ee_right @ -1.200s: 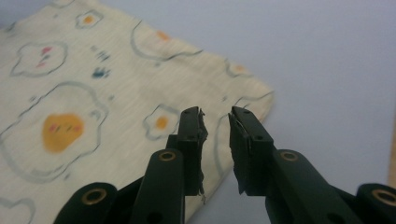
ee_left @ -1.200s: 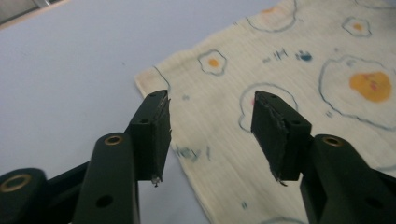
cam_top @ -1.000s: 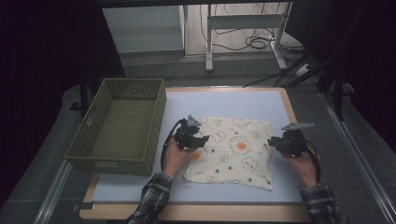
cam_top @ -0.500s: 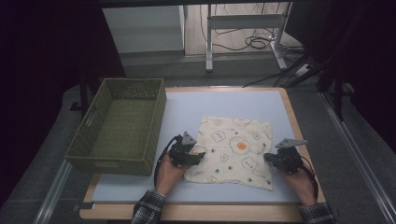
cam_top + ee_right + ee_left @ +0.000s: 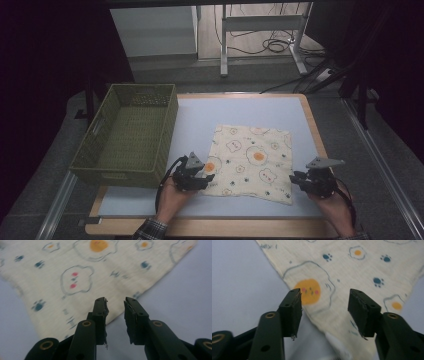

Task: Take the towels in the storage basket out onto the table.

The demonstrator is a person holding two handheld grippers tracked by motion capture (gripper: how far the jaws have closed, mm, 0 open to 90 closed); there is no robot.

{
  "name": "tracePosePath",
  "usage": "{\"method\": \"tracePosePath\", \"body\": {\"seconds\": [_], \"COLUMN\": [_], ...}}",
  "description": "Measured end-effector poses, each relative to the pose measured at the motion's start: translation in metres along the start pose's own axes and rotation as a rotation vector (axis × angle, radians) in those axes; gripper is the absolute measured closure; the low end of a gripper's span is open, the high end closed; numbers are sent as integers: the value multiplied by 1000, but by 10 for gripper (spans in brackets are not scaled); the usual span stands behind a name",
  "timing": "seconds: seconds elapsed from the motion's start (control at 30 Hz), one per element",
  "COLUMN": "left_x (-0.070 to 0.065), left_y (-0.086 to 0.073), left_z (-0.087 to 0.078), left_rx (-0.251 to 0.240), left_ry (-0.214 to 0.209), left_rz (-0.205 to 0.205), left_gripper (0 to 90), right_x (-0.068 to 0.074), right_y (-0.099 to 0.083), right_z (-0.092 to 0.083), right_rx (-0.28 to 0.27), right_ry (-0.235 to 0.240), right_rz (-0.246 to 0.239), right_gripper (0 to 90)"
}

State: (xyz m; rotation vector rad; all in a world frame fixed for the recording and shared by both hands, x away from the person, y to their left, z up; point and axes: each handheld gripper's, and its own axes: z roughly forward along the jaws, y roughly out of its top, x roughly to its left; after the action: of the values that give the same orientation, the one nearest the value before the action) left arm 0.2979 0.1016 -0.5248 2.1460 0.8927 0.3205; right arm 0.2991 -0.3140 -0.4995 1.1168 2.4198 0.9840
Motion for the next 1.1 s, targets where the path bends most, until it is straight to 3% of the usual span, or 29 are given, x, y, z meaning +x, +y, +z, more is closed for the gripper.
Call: {"method": "tracePosePath", "body": {"seconds": [0.17,0.33,0.43,0.5,0.57,0.6,0.67,0.73,0.83,1.03,1.1], "left_x": [-4,-7,-7,-8,-9,-10,-10,-13,-18,-33,-37], "left_y": [-14,-25,-32,-36,-37,-36,-35,-34,-36,-48,-51], "left_z": [-14,-22,-20,-13,-12,-13,-12,-12,-16,-35,-38], "left_rx": [-20,-32,-11,20,8,13,15,18,20,10,13], "left_ry": [-68,-91,-85,-75,-47,-30,-52,-66,-77,-157,-158], "left_rz": [-7,-14,-15,-8,-3,-1,-11,-2,0,-20,-14], "left_gripper": [589,545,502,502,544,596,742,851,859,852,825], "right_x": [16,29,36,39,40,42,43,44,47,53,55], "right_y": [-15,-23,-27,-30,-33,-34,-33,-32,-34,-48,-53], "right_z": [-6,-13,-14,-11,-9,-9,-9,-9,-13,-33,-39], "right_rx": [3,-2,6,22,28,22,26,32,30,23,29], "right_ry": [55,99,122,113,97,78,48,60,73,100,103], "right_rz": [-16,-33,-50,-69,-84,-88,-112,-110,-117,-108,-108], "right_gripper": [705,696,656,635,666,749,860,873,874,873,872]}}
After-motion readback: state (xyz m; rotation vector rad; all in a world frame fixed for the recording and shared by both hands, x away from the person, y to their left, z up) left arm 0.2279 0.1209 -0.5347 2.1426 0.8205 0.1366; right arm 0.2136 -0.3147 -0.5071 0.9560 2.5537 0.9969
